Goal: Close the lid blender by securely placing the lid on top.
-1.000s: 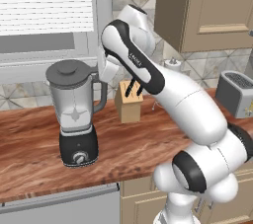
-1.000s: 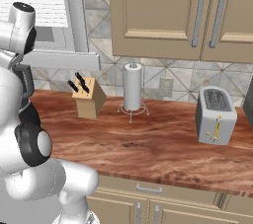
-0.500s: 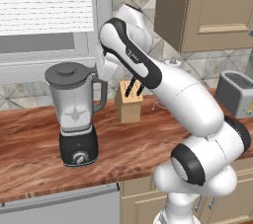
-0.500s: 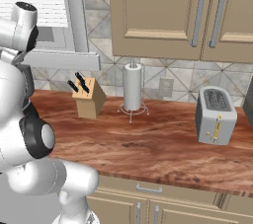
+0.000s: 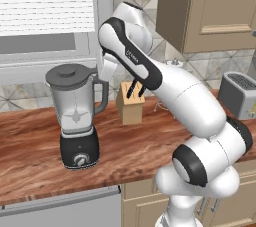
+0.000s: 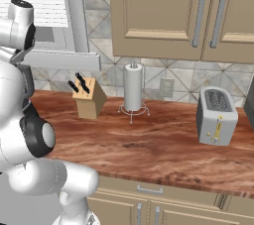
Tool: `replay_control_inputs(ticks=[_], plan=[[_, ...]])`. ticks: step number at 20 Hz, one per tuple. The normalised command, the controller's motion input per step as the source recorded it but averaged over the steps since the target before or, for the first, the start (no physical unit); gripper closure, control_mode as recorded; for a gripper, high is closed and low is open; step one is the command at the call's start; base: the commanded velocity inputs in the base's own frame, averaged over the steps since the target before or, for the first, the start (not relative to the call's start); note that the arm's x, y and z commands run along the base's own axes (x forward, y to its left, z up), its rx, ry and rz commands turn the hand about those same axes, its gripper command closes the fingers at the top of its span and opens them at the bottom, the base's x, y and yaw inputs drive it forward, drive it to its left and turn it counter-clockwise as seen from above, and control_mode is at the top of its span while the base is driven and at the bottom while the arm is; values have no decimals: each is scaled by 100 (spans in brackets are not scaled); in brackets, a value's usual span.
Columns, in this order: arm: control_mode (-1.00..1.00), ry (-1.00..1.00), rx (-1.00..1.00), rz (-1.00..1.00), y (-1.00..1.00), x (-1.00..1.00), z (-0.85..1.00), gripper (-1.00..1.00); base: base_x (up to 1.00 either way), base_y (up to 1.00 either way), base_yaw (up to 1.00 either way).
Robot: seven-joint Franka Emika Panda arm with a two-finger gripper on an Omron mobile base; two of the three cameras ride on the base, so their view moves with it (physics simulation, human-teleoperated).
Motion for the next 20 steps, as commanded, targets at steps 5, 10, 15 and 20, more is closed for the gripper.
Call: replay_control_inputs(ticks=[5,10,15,20], plan=[[-100,0,0,-7,-8,15,0,100,0,0,0],[-100,0,0,-1,-27,10,0,100,0,0,0],[-100,0,0,0,-8,2,-3,100,0,0,0],[-100,0,0,7,36,17,-21,100,0,0,0]])
